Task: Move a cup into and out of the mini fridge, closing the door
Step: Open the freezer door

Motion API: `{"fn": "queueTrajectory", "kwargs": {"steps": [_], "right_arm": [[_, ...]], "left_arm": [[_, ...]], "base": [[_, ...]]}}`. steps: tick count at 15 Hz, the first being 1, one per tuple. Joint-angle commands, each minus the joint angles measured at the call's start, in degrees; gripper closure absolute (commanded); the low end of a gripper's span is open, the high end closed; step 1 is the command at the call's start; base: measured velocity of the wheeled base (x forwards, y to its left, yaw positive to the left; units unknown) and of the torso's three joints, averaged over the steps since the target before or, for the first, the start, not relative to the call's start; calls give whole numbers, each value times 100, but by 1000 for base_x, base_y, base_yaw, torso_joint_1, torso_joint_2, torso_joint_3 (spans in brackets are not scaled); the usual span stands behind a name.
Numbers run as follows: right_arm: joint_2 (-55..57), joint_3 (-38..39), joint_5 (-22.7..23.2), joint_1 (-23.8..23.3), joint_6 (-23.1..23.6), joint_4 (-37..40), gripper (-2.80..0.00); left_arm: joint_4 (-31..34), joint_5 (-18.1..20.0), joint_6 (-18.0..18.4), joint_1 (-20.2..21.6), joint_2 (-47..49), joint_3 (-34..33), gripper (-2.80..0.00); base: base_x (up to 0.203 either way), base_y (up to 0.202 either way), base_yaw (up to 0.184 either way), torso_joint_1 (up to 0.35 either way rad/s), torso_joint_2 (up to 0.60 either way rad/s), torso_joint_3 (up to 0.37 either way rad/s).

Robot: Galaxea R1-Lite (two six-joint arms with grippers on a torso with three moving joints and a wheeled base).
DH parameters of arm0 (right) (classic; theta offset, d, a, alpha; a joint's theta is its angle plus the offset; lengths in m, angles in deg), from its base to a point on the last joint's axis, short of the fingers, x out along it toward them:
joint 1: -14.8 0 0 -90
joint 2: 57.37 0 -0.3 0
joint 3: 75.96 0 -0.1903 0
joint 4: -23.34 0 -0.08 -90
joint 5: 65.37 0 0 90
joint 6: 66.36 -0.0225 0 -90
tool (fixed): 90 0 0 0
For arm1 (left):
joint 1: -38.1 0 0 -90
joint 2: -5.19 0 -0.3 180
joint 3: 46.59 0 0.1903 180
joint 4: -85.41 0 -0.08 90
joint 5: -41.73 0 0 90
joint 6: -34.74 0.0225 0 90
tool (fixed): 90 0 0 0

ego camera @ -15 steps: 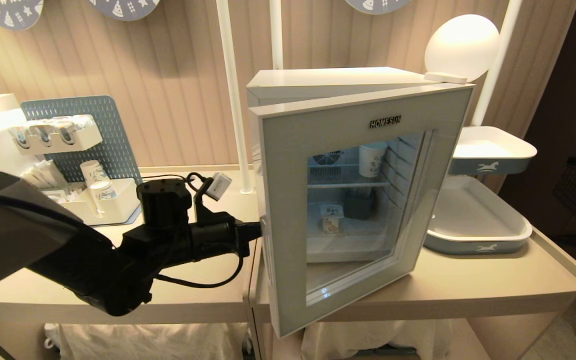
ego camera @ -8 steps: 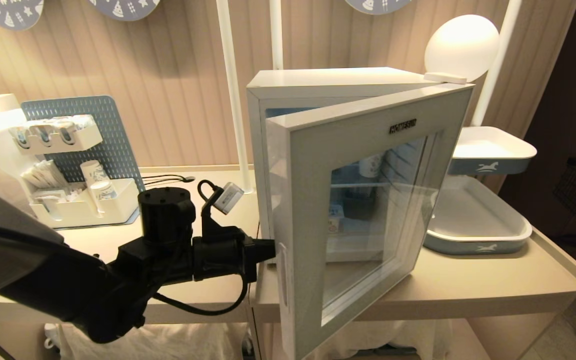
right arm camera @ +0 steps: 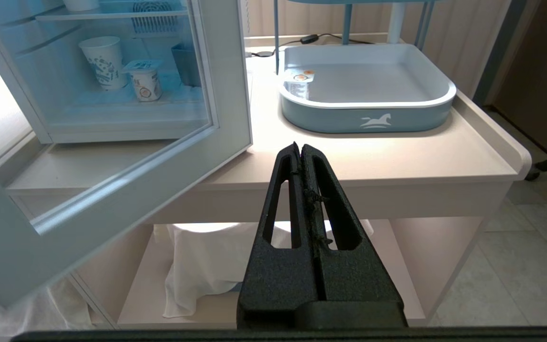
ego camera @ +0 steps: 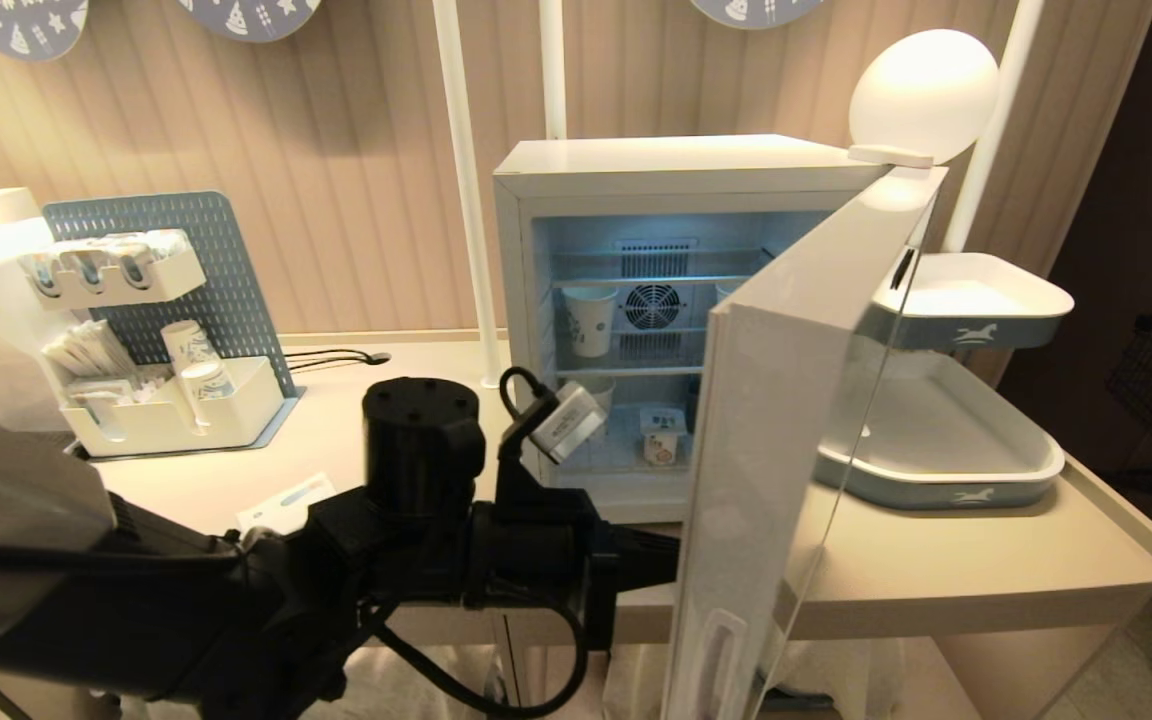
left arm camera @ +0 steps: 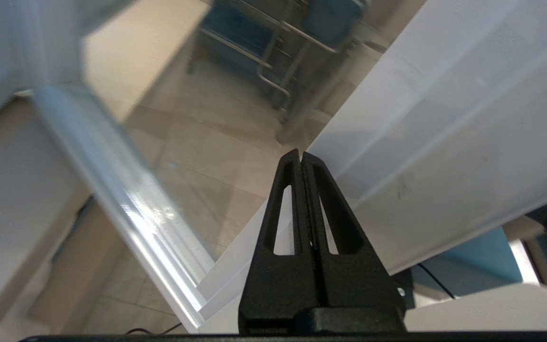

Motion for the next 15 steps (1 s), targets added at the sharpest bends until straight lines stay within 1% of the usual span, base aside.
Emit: {"fn": "queueTrajectory", "kwargs": {"steps": [1, 5, 7, 10, 13, 15], "right_arm": [[0, 5, 4, 0, 1, -3, 0], [0, 6, 4, 0, 1, -3, 0], [0, 7, 4, 0, 1, -3, 0], [0, 4, 4, 0, 1, -3, 0], [0, 7, 4, 0, 1, -3, 0], [0, -2, 4, 0, 1, -3, 0]], "left_arm": [[124, 18, -8, -317, 219, 344, 0], [662, 13, -5, -927, 514, 959, 0], [784, 8, -5, -1345, 609, 1110, 0], [856, -67, 3, -1878, 705, 1135, 0], [911, -127, 3, -2130, 713, 1121, 0], [994, -162, 3, -2145, 658, 1077, 0]], "base": [[0, 0, 0, 0, 0, 0], [0, 0, 0, 0, 0, 0], [0, 0, 0, 0, 0, 0], [0, 0, 0, 0, 0, 0], [0, 0, 0, 0, 0, 0], [0, 0, 0, 0, 0, 0]]}}
